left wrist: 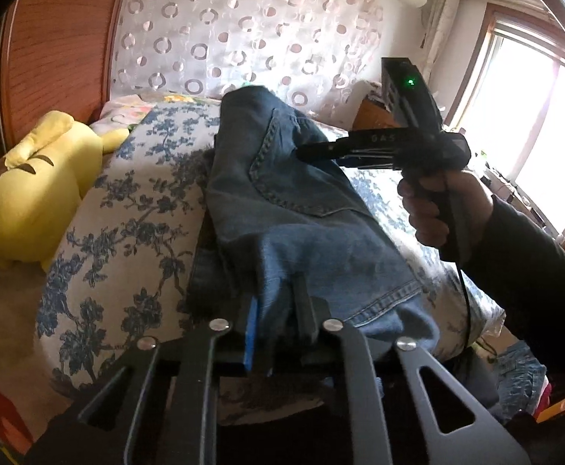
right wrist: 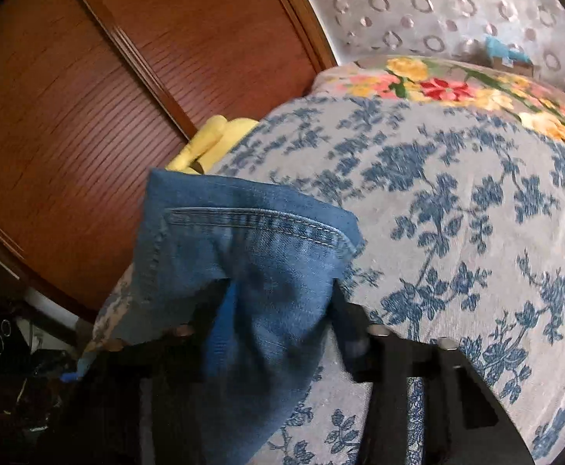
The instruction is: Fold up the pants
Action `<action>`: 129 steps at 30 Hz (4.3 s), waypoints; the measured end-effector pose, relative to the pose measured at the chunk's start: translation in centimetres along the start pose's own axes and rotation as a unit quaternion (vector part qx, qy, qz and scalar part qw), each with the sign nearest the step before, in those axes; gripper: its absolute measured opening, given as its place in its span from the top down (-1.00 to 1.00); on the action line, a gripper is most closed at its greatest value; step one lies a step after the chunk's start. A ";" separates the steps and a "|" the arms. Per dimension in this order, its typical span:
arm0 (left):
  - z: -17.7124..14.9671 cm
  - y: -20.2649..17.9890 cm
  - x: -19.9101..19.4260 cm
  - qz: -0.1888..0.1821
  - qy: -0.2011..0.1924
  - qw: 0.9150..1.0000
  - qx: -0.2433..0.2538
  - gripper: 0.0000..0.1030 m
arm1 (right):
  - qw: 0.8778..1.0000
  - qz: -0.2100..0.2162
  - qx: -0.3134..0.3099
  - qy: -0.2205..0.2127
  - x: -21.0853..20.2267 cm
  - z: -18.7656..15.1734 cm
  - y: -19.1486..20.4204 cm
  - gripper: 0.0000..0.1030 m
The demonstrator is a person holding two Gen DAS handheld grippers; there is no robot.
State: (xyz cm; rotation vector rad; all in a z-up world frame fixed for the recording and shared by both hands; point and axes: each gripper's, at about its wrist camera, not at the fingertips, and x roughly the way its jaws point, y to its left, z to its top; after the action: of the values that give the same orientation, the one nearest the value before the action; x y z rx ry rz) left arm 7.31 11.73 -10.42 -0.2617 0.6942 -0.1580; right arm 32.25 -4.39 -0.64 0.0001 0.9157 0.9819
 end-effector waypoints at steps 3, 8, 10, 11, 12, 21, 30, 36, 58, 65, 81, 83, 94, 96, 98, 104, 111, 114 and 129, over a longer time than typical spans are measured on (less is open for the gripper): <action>1.0 0.1 -1.2 0.001 -0.030 1.000 -0.002 0.74 | 1.000 0.001 -0.007 -0.025 -1.0 1.0 0.9 0.45; 3.8 1.5 -1.8 0.029 -0.055 0.998 0.001 0.75 | 0.998 -0.009 -0.035 -0.059 -0.6 3.8 3.2 0.47; 5.1 2.6 -1.5 0.038 -0.059 0.998 -0.002 0.75 | 0.997 -0.015 -0.039 -0.064 0.3 5.3 3.6 0.48; 5.8 3.3 -1.3 0.041 -0.062 0.997 -0.002 0.75 | 0.997 -0.016 -0.039 -0.066 0.9 6.2 3.6 0.48; 6.5 3.8 -1.0 0.045 -0.063 0.997 -0.002 0.75 | 0.997 -0.017 -0.040 -0.069 1.2 6.9 3.7 0.48; 13.0 9.3 3.1 0.082 -0.051 0.995 0.012 0.75 | 0.995 -0.033 -0.037 -0.090 8.1 13.3 2.2 0.48; 15.6 11.3 7.8 0.102 -0.015 0.994 0.038 0.75 | 0.993 -0.066 -0.037 -0.086 13.2 15.5 -1.1 0.45; 15.7 11.5 9.2 0.114 0.002 0.993 0.038 0.75 | 0.995 -0.078 -0.028 -0.061 15.8 16.2 -3.0 0.22; 14.4 10.7 7.4 0.149 -0.007 0.989 0.014 0.33 | 0.989 -0.131 -0.032 -0.068 16.2 16.1 -2.3 0.52; 14.2 7.6 3.9 0.152 -0.046 0.987 0.032 0.07 | 0.984 -0.136 -0.051 -0.105 10.8 12.3 2.0 0.52; 13.3 -0.6 -0.8 0.120 -0.088 0.985 0.084 -0.50 | 0.971 -0.168 -0.045 -0.164 -4.5 -1.2 6.2 0.52; 13.1 -1.6 -0.9 0.114 -0.089 0.985 0.093 -0.57 | 0.970 -0.168 -0.037 -0.172 -5.9 -2.6 6.1 0.52; 12.0 -7.2 -2.3 0.082 -0.110 0.984 0.118 -0.99 | 0.955 -0.202 -0.037 -0.215 -11.3 -7.8 8.9 0.52; 11.7 -8.3 -2.6 0.082 -0.114 0.983 0.120 -0.99 | 0.952 -0.209 -0.040 -0.220 -11.9 -8.6 9.7 0.52; 11.5 -9.4 -3.1 0.076 -0.119 0.982 0.123 -0.99 | 0.948 -0.219 -0.043 -0.225 -13.0 -9.8 10.4 0.52; 10.8 -12.8 -4.6 0.074 -0.135 0.979 0.135 -0.99 | 0.939 -0.242 -0.038 -0.243 -15.0 -12.3 11.6 0.19; 9.5 -15.1 -4.9 0.045 -0.125 0.983 0.125 -0.99 | 0.932 -0.263 -0.018 -0.249 -15.9 -14.8 12.0 -0.17; 9.1 -16.0 -4.5 0.053 -0.117 0.984 0.126 -0.99 | 0.927 -0.280 -0.009 -0.249 -16.4 -15.6 12.5 -0.23; 7.5 -18.3 -7.5 0.077 -0.127 0.982 0.113 -0.99 | 0.897 -0.333 0.015 -0.289 -19.7 -19.4 17.7 -0.28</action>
State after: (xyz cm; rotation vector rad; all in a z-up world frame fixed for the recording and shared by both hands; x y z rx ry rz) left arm 5.42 -2.66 5.00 -0.0081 0.4358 -0.0537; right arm 2.30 -15.53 6.89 0.0051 0.3250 0.2841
